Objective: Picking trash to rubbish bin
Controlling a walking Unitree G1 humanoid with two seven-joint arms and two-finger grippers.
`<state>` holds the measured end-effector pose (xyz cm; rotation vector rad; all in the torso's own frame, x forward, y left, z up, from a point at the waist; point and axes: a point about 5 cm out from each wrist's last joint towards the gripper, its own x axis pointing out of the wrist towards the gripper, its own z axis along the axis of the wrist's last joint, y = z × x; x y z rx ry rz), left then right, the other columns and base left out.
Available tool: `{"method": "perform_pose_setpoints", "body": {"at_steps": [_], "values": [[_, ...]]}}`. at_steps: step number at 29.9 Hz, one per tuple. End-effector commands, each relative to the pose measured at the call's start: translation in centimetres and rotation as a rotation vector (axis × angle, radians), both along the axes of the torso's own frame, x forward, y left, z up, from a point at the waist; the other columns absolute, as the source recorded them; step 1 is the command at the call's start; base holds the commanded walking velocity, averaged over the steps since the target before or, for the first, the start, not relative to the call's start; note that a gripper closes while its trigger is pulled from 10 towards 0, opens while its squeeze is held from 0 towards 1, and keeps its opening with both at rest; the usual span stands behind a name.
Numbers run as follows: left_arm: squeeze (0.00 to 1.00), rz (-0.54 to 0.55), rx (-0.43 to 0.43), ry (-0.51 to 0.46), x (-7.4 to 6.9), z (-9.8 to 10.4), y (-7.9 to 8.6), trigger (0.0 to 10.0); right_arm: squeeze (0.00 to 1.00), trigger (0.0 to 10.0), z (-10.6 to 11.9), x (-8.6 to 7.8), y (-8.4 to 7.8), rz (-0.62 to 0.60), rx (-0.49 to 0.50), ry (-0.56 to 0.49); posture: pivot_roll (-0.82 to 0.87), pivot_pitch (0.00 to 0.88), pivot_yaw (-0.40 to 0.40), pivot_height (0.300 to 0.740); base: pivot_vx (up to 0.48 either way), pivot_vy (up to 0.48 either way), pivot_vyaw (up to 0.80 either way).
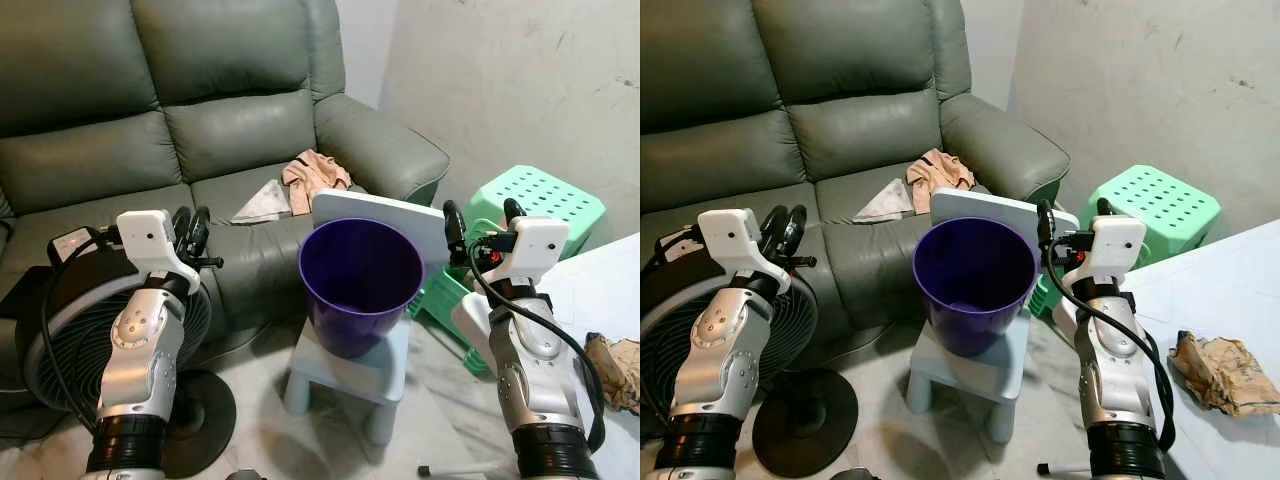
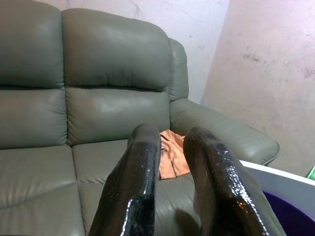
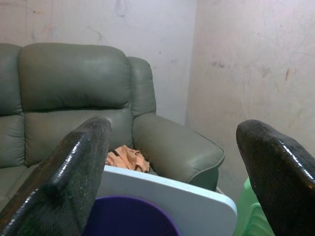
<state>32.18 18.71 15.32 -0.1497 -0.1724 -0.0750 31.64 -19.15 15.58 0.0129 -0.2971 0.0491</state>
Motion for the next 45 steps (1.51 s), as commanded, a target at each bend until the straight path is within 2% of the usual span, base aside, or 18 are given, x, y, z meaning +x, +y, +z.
{"method": "perform_pose_setpoints", "body": {"at_steps": [1, 12, 17, 45], "values": [[0.00, 0.011, 0.001, -0.003, 0.2, 0.1, 0.2, 10.0, 0.00, 10.0, 0.3, 0.2, -0.1, -0.014, 0.002, 0.004, 0.12, 0.000, -0.018, 0.715, 0.000, 0.000, 0.00], [0.00, 0.002, 0.028, -0.016, 0.5, 0.2, -0.2, 10.0, 0.00, 10.0, 0.2, 0.6, -0.1, -0.028, -0.010, 0.033, 0.12, 0.000, -0.018, 0.715, 0.000, 0.000, -0.72], [0.00, -0.035, 0.052, -0.019, 0.3, 0.0, -0.7, 10.0, 0.00, 10.0, -0.1, 0.5, -0.2, -0.029, -0.021, 0.046, 0.12, 0.000, -0.015, 0.715, 0.000, 0.000, -0.74], [0.00, -0.068, 0.025, -0.011, 0.8, -0.2, -1.6, 10.0, 0.00, 10.0, -0.6, 0.5, -0.4, -0.027, -0.028, 0.069, 0.10, 0.000, -0.017, 0.715, 0.000, 0.000, -0.74]]}}
